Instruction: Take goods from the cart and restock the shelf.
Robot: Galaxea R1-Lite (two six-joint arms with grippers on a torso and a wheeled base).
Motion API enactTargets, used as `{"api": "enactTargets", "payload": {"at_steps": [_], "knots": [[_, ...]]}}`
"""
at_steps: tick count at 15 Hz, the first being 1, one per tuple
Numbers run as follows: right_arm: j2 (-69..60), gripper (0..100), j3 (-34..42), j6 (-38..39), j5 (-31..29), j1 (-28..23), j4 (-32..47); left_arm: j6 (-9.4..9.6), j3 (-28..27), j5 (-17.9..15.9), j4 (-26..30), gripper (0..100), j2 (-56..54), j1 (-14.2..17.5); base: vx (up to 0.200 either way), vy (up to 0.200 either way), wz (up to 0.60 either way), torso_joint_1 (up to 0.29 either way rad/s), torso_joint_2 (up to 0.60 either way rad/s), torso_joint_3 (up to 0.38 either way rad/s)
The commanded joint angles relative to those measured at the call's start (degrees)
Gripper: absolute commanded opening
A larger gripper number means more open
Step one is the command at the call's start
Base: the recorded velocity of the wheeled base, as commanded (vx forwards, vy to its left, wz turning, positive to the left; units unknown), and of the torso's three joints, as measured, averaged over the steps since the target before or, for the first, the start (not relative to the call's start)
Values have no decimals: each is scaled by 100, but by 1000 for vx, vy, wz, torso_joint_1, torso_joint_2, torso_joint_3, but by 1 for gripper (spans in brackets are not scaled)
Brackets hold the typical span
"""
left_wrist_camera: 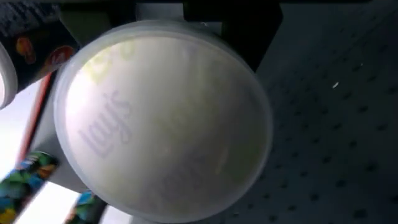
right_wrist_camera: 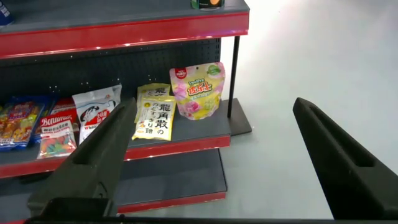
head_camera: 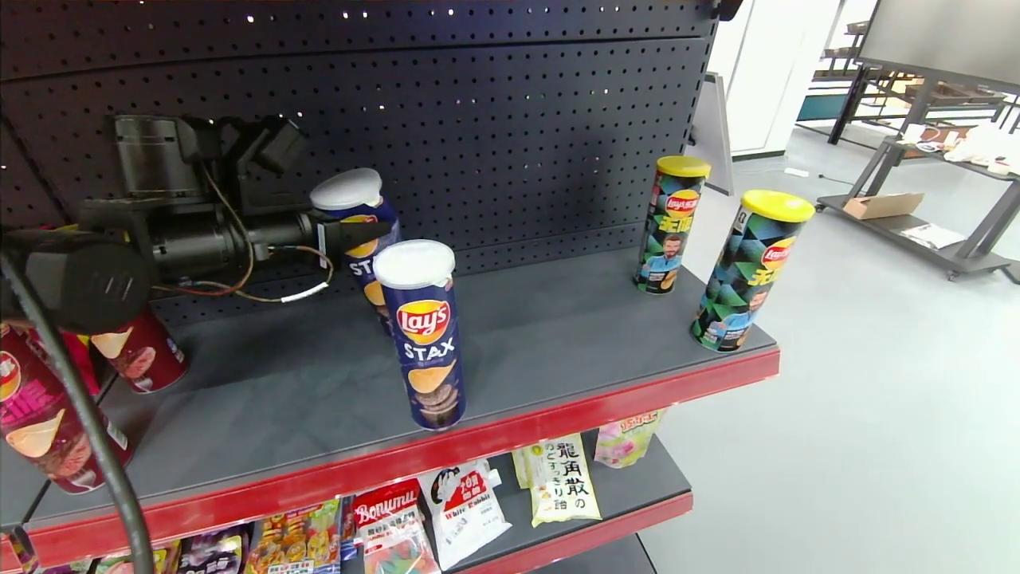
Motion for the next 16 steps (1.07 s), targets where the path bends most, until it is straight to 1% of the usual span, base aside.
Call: {"api": "enactTargets", "payload": {"at_steps": [1, 5, 8, 9, 11, 15, 16], "knots": [[11, 100, 1, -2, 2, 2, -1, 94, -342, -30, 10, 0, 397, -21, 0, 0, 0, 0, 0, 0], [11, 100, 1, -2, 2, 2, -1, 103, -825, -3, 151, 0, 757, -153, 0, 0, 0, 0, 0, 0], [11, 100, 1, -2, 2, 2, -1, 94, -1054, 129, 327, 0, 863, -285, 0, 0, 0, 0, 0, 0], [11, 100, 1, -2, 2, 2, -1, 94, -1063, 129, 336, 0, 872, -285, 0, 0, 0, 0, 0, 0], [11, 100, 1, -2, 2, 2, -1, 103, -1124, 155, 336, 0, 933, -382, 0, 0, 0, 0, 0, 0], [11, 100, 1, -2, 2, 2, -1, 103, -1159, 296, 318, 0, 1030, -399, 0, 0, 0, 0, 0, 0], [11, 100, 1, -2, 2, 2, -1, 112, -1159, 383, 309, 0, 1074, -399, 0, 0, 0, 0, 0, 0]]}}
